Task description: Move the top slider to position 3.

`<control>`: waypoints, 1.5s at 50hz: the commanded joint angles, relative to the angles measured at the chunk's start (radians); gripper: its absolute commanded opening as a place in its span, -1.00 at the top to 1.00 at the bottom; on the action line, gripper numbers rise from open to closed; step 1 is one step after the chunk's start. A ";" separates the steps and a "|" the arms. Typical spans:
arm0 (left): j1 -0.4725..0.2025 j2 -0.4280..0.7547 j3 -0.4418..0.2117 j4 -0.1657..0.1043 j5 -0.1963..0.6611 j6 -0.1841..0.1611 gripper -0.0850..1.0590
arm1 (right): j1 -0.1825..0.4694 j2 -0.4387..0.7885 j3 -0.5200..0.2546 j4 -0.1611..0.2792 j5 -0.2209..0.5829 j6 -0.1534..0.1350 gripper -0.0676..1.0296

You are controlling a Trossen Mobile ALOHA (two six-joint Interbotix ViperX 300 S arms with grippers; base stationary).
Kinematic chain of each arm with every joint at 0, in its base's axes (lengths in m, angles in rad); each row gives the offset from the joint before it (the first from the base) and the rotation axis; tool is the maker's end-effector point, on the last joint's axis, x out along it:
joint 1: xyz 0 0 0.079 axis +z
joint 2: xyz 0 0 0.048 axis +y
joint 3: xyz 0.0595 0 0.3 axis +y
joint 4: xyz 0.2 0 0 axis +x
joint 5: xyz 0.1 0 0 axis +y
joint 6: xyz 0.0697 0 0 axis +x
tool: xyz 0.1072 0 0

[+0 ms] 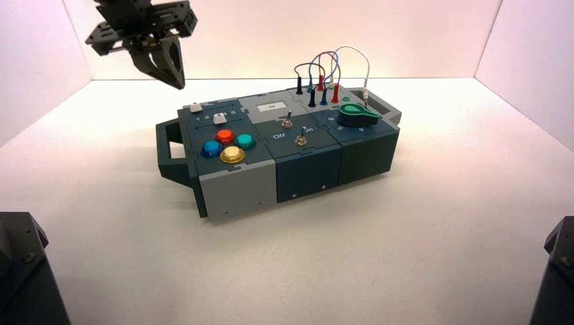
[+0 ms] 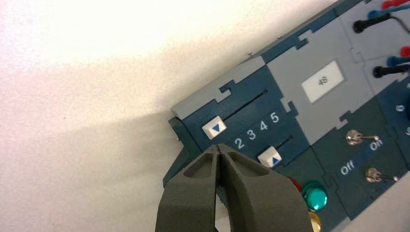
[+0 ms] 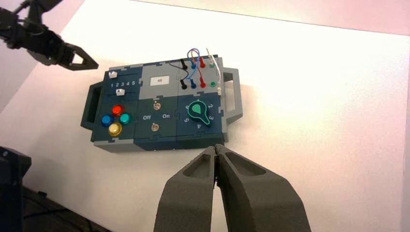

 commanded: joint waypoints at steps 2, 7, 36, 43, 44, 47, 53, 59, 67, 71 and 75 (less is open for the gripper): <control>-0.005 0.023 -0.034 0.002 -0.005 0.003 0.90 | 0.005 0.009 -0.029 0.006 -0.005 -0.006 0.92; -0.005 0.058 -0.046 0.002 -0.005 0.003 0.90 | 0.005 0.009 -0.031 0.006 -0.003 -0.006 0.92; -0.005 0.129 -0.074 0.002 -0.002 0.003 0.90 | 0.003 0.011 -0.028 0.005 -0.005 -0.006 0.92; -0.005 0.146 -0.077 0.002 -0.002 0.003 0.90 | 0.005 0.011 -0.028 0.003 -0.003 -0.006 0.92; -0.005 0.147 -0.078 0.002 -0.002 0.003 0.90 | 0.005 0.011 -0.028 0.005 -0.003 -0.006 0.92; -0.006 0.150 -0.081 0.002 -0.002 0.003 0.90 | 0.005 0.011 -0.028 0.005 -0.003 -0.006 0.92; -0.008 0.156 -0.087 -0.002 0.000 0.003 0.90 | 0.005 0.012 -0.028 0.003 -0.003 -0.006 0.92; -0.017 0.163 -0.100 -0.003 0.005 0.003 0.90 | 0.005 0.015 -0.026 0.005 -0.003 -0.006 0.92; -0.029 0.172 -0.114 -0.006 0.006 0.000 0.90 | 0.005 0.018 -0.026 0.003 -0.003 -0.006 0.92; -0.038 0.178 -0.118 -0.006 0.009 -0.002 0.90 | 0.005 0.017 -0.025 0.002 -0.003 -0.006 0.92; -0.043 0.183 -0.123 -0.008 0.011 -0.003 0.90 | 0.005 0.018 -0.026 0.002 -0.003 -0.006 0.92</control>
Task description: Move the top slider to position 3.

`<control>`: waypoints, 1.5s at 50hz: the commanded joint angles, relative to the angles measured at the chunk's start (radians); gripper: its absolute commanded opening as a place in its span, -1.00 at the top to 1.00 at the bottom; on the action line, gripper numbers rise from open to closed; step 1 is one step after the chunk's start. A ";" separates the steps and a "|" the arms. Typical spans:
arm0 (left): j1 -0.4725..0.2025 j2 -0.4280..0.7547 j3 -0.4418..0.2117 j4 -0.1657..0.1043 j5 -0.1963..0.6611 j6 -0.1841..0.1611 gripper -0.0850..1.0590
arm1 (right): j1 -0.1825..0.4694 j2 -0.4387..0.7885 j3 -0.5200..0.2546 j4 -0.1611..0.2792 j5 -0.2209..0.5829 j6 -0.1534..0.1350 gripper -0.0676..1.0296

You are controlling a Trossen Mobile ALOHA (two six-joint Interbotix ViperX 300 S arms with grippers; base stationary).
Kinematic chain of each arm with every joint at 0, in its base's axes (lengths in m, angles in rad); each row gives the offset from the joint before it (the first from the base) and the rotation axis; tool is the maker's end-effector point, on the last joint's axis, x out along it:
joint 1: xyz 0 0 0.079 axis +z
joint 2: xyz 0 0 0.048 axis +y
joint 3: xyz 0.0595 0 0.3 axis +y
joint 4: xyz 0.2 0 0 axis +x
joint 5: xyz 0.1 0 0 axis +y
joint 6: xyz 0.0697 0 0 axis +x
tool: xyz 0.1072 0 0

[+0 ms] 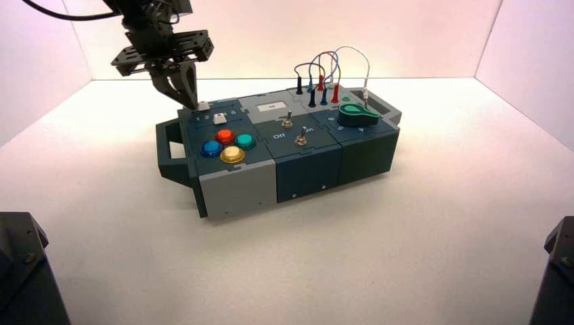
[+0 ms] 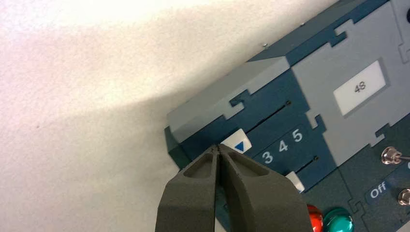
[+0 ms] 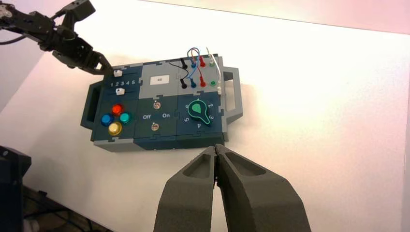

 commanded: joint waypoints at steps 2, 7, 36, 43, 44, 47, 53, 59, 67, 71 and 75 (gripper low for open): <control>-0.017 -0.008 -0.029 -0.005 0.002 -0.002 0.90 | 0.005 0.014 -0.028 0.003 -0.005 -0.006 0.92; -0.018 -0.002 -0.032 -0.006 0.003 -0.002 0.90 | 0.003 0.015 -0.029 0.002 -0.003 -0.006 0.92; -0.026 0.023 -0.061 -0.008 0.012 -0.002 0.90 | 0.005 0.023 -0.031 0.000 -0.003 -0.006 0.92; -0.029 0.031 -0.066 -0.008 0.012 -0.002 0.90 | 0.005 0.023 -0.032 0.000 -0.003 -0.006 0.92; -0.031 0.032 -0.067 -0.008 0.014 -0.002 0.90 | 0.005 0.025 -0.032 -0.002 -0.005 -0.006 0.92; -0.031 0.035 -0.069 -0.009 0.014 -0.002 0.90 | 0.005 0.023 -0.032 -0.002 -0.005 -0.006 0.92; -0.032 0.041 -0.072 -0.008 0.014 -0.003 0.90 | 0.005 0.023 -0.031 -0.002 -0.005 -0.006 0.92; -0.032 0.037 -0.071 -0.008 0.025 -0.014 0.90 | 0.005 0.023 -0.032 -0.003 -0.005 -0.006 0.92; -0.026 -0.012 -0.058 0.008 0.043 -0.048 0.91 | 0.005 0.026 -0.034 -0.008 -0.005 -0.006 0.92; -0.025 -0.054 -0.048 0.009 0.046 -0.057 0.91 | 0.005 0.026 -0.032 -0.008 -0.005 -0.006 0.92; -0.025 -0.094 -0.048 0.012 0.046 -0.058 0.91 | 0.003 0.026 -0.032 -0.008 -0.005 -0.006 0.92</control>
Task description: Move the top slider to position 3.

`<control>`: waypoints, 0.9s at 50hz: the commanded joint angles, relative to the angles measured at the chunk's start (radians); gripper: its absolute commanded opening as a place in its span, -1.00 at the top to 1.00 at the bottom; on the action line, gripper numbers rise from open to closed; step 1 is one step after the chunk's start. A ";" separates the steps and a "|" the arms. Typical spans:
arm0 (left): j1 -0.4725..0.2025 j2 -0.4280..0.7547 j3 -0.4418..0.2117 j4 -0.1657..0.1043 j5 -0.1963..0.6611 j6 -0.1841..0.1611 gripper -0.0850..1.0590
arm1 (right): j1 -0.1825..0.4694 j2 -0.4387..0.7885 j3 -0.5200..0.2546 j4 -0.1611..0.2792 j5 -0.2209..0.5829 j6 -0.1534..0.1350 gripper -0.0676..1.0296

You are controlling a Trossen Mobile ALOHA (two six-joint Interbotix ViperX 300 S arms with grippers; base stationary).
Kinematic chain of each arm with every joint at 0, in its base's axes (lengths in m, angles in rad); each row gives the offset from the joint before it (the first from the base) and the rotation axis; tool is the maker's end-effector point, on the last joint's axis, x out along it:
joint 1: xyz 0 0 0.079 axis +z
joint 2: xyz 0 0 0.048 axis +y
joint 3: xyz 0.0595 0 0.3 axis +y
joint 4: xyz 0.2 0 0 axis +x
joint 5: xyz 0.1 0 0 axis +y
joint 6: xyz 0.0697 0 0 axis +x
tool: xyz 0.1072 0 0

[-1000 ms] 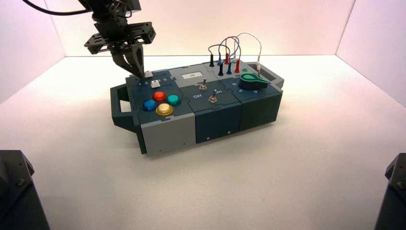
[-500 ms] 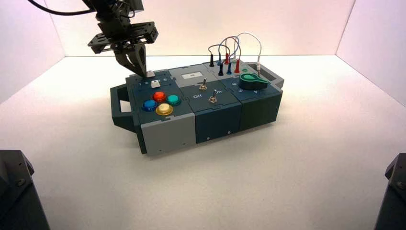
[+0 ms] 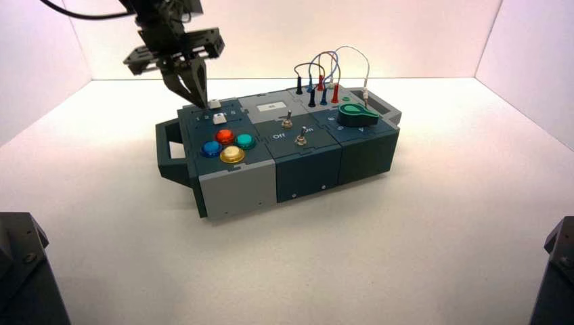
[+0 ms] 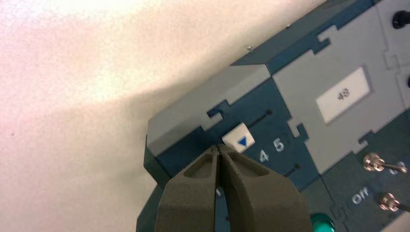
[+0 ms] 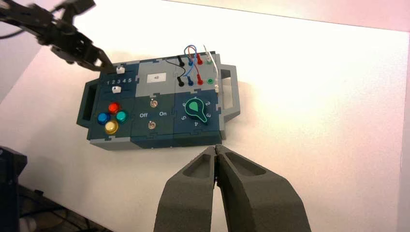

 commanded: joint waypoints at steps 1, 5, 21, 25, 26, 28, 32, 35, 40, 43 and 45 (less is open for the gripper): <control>-0.003 -0.084 -0.012 0.003 -0.003 -0.005 0.91 | 0.005 0.015 -0.031 0.003 -0.006 -0.006 0.92; -0.002 -0.106 -0.021 0.003 -0.002 -0.008 0.91 | 0.005 0.015 -0.031 0.003 -0.009 -0.006 0.92; -0.031 -0.074 -0.083 0.003 0.031 -0.005 0.91 | 0.005 0.017 -0.032 0.005 -0.011 -0.006 0.92; -0.043 -0.054 -0.103 0.003 0.034 -0.005 0.91 | 0.005 0.017 -0.034 0.005 -0.011 -0.006 0.92; -0.044 -0.049 -0.104 0.003 0.035 -0.005 0.91 | 0.003 0.017 -0.034 0.005 -0.011 -0.006 0.92; -0.049 -0.034 -0.118 0.003 0.038 -0.005 0.91 | 0.005 0.017 -0.038 0.005 -0.011 -0.006 0.92; -0.055 0.000 -0.137 0.000 0.049 -0.005 0.91 | 0.003 0.015 -0.040 0.005 -0.009 -0.006 0.92; -0.055 0.021 -0.141 0.000 0.052 -0.005 0.91 | 0.005 0.015 -0.043 0.005 -0.008 -0.006 0.92; -0.055 0.051 -0.143 0.000 0.051 -0.005 0.91 | 0.005 0.012 -0.048 0.003 -0.005 -0.005 0.92; -0.055 0.060 -0.143 0.000 0.051 -0.005 0.91 | 0.005 0.012 -0.048 0.005 -0.005 -0.006 0.92; -0.055 0.066 -0.143 0.000 0.051 -0.005 0.91 | 0.005 0.012 -0.046 0.005 -0.005 -0.006 0.92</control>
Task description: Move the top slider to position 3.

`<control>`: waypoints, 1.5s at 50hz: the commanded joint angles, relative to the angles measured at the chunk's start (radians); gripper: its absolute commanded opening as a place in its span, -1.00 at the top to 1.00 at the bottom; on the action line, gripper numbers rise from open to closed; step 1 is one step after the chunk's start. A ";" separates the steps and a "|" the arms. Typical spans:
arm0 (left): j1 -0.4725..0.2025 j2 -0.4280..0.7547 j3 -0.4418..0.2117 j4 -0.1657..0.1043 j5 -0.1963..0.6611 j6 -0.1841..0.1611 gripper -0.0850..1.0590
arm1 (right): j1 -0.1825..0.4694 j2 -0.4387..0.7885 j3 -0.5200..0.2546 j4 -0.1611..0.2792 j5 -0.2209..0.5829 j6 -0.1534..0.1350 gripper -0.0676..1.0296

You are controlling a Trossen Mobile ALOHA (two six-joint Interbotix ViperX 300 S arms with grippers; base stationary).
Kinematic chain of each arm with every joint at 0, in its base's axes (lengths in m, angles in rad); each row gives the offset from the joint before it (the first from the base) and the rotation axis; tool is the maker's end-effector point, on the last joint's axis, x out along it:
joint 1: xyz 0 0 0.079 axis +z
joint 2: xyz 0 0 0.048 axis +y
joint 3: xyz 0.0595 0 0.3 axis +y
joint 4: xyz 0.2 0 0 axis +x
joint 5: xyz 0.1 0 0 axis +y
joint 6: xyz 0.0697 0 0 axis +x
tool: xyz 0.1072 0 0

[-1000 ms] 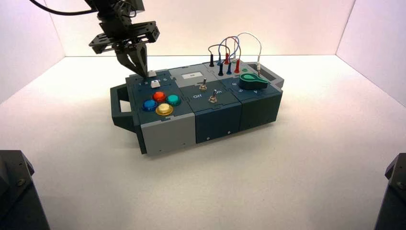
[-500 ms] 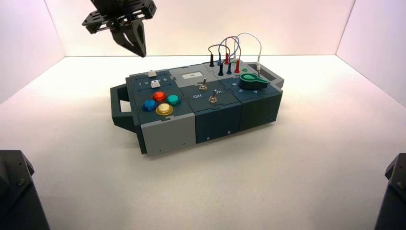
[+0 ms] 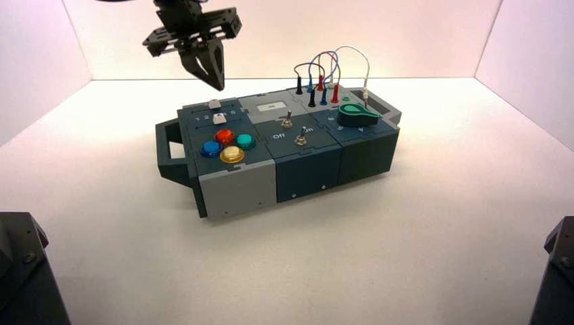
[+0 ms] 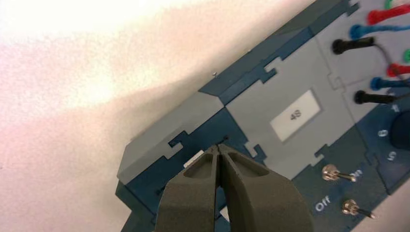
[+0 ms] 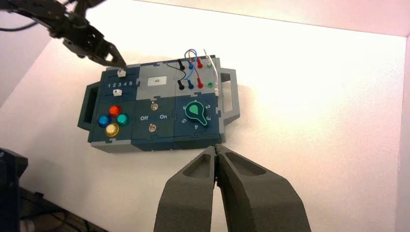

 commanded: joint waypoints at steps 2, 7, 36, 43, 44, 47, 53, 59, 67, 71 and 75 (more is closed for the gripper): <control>-0.005 -0.002 -0.023 -0.003 -0.003 0.002 0.91 | 0.005 0.011 -0.031 0.003 -0.005 -0.008 0.92; -0.005 0.005 -0.023 -0.003 -0.003 0.002 0.91 | 0.005 0.011 -0.032 0.003 -0.005 -0.008 0.92; -0.011 -0.002 -0.058 -0.003 -0.002 0.005 0.91 | 0.005 0.014 -0.017 0.003 -0.005 -0.011 0.92; -0.020 -0.046 -0.087 -0.006 0.015 0.005 0.91 | 0.005 0.011 0.002 0.003 -0.005 -0.012 0.92; -0.023 -0.058 -0.089 -0.005 0.018 0.005 0.91 | 0.005 0.009 0.005 0.003 -0.005 -0.011 0.92; -0.029 -0.095 -0.091 -0.006 0.025 0.006 0.91 | 0.005 0.003 0.015 0.003 -0.008 -0.011 0.92; -0.038 -0.187 -0.086 -0.005 0.028 0.005 0.91 | 0.005 -0.017 0.038 0.003 -0.028 -0.012 0.92; -0.040 -0.273 -0.086 -0.005 0.040 0.006 0.91 | 0.005 -0.029 0.058 -0.003 -0.051 -0.011 0.92; -0.041 -0.341 -0.083 -0.005 0.072 0.006 0.91 | 0.003 -0.034 0.067 -0.012 -0.057 -0.011 0.92; -0.041 -0.357 -0.077 -0.006 0.086 0.006 0.91 | 0.005 -0.037 0.067 -0.011 -0.057 -0.008 0.92; -0.041 -0.371 -0.063 -0.005 0.084 0.006 0.91 | 0.003 -0.044 0.069 -0.011 -0.057 -0.006 0.92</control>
